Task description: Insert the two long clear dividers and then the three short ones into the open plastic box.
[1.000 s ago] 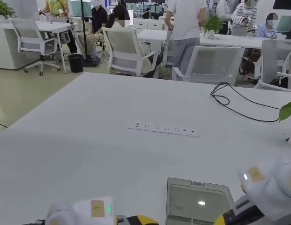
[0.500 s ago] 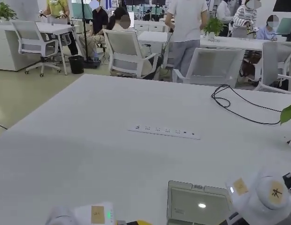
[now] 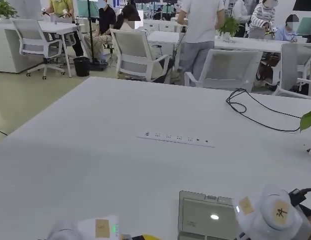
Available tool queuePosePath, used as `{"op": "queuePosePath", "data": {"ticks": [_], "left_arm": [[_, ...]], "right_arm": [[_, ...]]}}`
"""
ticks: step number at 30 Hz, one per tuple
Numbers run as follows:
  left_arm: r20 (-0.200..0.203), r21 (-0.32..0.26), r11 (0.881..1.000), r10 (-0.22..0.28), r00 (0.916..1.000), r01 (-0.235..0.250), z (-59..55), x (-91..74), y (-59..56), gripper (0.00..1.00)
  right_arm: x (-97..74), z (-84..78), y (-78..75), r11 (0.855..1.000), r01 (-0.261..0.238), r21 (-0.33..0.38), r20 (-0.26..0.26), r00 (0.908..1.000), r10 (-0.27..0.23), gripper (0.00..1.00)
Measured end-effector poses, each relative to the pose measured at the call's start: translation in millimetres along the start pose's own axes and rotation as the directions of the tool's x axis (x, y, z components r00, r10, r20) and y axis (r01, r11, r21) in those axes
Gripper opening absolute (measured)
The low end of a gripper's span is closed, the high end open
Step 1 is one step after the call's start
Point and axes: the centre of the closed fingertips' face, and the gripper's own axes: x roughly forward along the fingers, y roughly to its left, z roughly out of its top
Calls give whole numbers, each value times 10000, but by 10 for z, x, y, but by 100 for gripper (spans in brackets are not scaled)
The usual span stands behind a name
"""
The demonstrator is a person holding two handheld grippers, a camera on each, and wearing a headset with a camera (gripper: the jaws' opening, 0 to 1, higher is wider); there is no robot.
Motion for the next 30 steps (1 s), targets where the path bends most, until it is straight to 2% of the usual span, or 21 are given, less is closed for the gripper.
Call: {"op": "queuePosePath", "data": {"ticks": [14,20,27,30], "left_arm": [[-135,-126,9999,75,9999,-77,-54,-16,23,96],[-125,-85,9999,122,9998,-123,-36,-32,19,96],[-139,-73,9998,170,9998,-171,-34,-51,14,96],[-156,-78,9998,197,9997,-198,-38,-58,15,96]], "right_arm": [[21,-10,-1,9999,41,-114,-137,9999,-42,3],[24,-14,-1,9998,121,-159,-131,9998,-123,3],[1,-2,-19,9995,253,214,163,9995,-256,4],[-56,44,-43,9978,347,571,526,9979,-377,7]]}}
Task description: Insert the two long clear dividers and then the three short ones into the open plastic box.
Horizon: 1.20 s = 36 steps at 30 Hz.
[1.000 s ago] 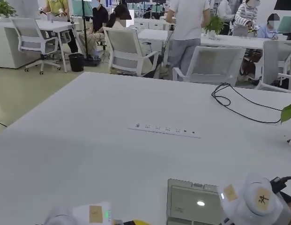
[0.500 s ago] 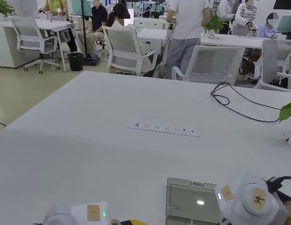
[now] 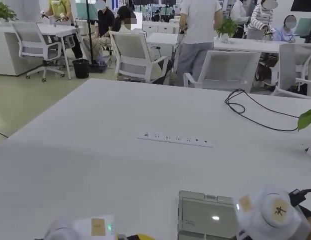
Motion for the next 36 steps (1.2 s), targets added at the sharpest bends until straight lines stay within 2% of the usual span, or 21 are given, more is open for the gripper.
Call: {"op": "queuePosePath", "data": {"ticks": [7,10,19,30,36], "left_arm": [[22,-23,10000,34,10000,-33,6,-12,-1,96],[37,-21,10000,61,10000,-61,9,-20,7,96],[14,-38,9999,106,9999,-106,1,-37,26,96],[-22,-6,9999,167,9999,-167,8,-49,52,96],[-84,42,9998,173,9998,-172,5,-43,54,97]], "right_arm": [[-134,71,-39,9984,184,538,651,9976,-219,12],[-227,115,-56,9962,296,818,1058,9937,-382,15],[-481,118,-45,9916,493,1195,1638,9841,-687,25],[-726,-48,1,9869,709,1447,1737,9801,-959,33],[-831,-181,36,9854,784,1512,1600,9818,-1027,37]]}}
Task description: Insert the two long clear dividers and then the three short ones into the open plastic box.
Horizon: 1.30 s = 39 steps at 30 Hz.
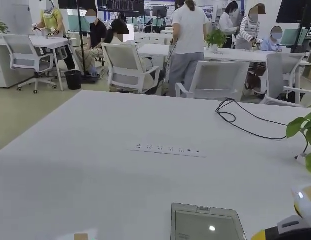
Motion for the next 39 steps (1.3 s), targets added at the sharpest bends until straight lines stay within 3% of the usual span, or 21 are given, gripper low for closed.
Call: {"op": "queuePosePath", "data": {"ticks": [13,19,25,31,34,37,39], "left_arm": [[15,11,10000,21,10000,-21,16,9,1,97],[-34,7,10000,8,10000,-8,4,7,5,97],[-72,-9,10000,9,10000,-9,0,11,8,97],[-81,-29,10000,3,10000,-3,3,17,11,97],[-111,-33,10000,-1,9999,1,-3,16,16,96],[-99,-48,10000,-3,10000,3,-2,17,23,96],[-113,-64,10000,0,9999,-1,-6,18,25,96]], "right_arm": [[-293,-515,-28,9996,210,175,-891,9958,-194,44],[-401,-839,-54,9996,275,94,-1632,9863,-255,46],[-464,-1195,-68,9998,173,-126,-2520,9675,-199,49],[-459,-1448,-9,9996,-34,-285,-3225,9465,-60,50],[-452,-1543,16,9987,-174,-479,-3637,9315,-12,50],[-447,-1664,5,9963,-294,-806,-4145,9100,-67,50],[-409,-1772,-24,9959,-342,-838,-4286,9035,-51,50]]}}
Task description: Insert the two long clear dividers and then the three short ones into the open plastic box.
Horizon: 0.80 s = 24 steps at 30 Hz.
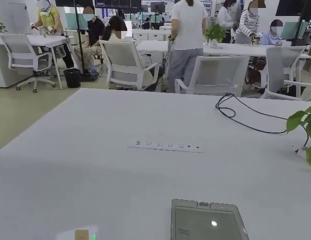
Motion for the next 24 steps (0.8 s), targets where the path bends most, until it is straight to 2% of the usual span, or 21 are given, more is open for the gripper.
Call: {"op": "queuePosePath", "data": {"ticks": [8,11,24], "left_arm": [[-76,-55,10000,-36,10000,36,-25,1,-10,96],[-77,-63,10000,-31,10000,31,-26,0,-9,96],[-12,-177,9998,32,10000,-32,-30,-21,3,96]], "right_arm": [[102,-127,-8,9991,-8,-436,-701,9975,-23,49],[166,-193,-41,9990,-31,-440,-738,9973,-2,48],[152,-243,-114,9966,304,-767,-833,9958,-368,42]]}}
